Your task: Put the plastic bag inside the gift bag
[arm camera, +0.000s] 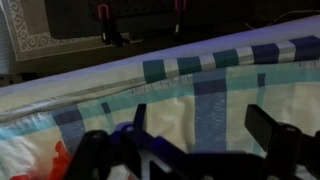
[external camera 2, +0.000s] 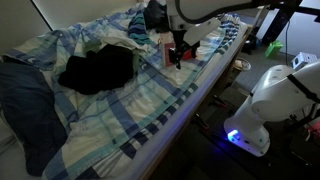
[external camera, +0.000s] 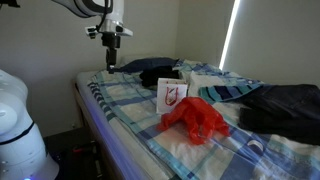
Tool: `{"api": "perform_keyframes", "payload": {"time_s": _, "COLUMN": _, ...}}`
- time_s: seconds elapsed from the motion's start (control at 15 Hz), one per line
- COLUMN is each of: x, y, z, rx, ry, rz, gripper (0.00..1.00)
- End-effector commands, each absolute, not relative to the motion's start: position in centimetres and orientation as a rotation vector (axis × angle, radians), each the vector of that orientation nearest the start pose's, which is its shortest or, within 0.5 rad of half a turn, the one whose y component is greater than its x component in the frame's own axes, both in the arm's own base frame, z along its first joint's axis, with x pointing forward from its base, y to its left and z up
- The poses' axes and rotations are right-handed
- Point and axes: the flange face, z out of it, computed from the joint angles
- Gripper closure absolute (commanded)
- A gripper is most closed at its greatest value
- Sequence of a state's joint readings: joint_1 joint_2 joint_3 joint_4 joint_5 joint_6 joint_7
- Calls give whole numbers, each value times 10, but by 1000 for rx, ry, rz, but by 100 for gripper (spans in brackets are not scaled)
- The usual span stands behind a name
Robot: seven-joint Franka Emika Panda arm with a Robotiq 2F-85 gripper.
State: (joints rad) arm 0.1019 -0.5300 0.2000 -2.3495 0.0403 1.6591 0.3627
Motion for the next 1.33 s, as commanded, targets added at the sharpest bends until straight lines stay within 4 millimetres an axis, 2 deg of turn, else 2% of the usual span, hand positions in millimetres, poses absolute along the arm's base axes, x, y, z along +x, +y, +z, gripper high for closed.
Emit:
{"api": "perform_keyframes", "payload": {"time_s": 0.0, "x": 367, "y": 93, "z": 531, "rx": -3134, "ry": 423, "rz": 227, "gripper": 0}}
{"api": "perform_keyframes", "payload": {"time_s": 0.27, "x": 374, "y": 49, "z": 550, "rx": -3051, "ry": 656, "rz": 175, "gripper": 0}}
{"api": "perform_keyframes", "payload": {"time_s": 0.47, "x": 370, "y": 13, "z": 563, "rx": -3044, "ry": 772, "rz": 129, "gripper": 0}}
{"api": "perform_keyframes", "payload": {"time_s": 0.87, "x": 356, "y": -55, "z": 576, "rx": -3081, "ry": 901, "rz": 77, "gripper": 0}}
{"api": "perform_keyframes", "payload": {"time_s": 1.27, "x": 358, "y": -57, "z": 569, "rx": -3063, "ry": 883, "rz": 76, "gripper": 0}}
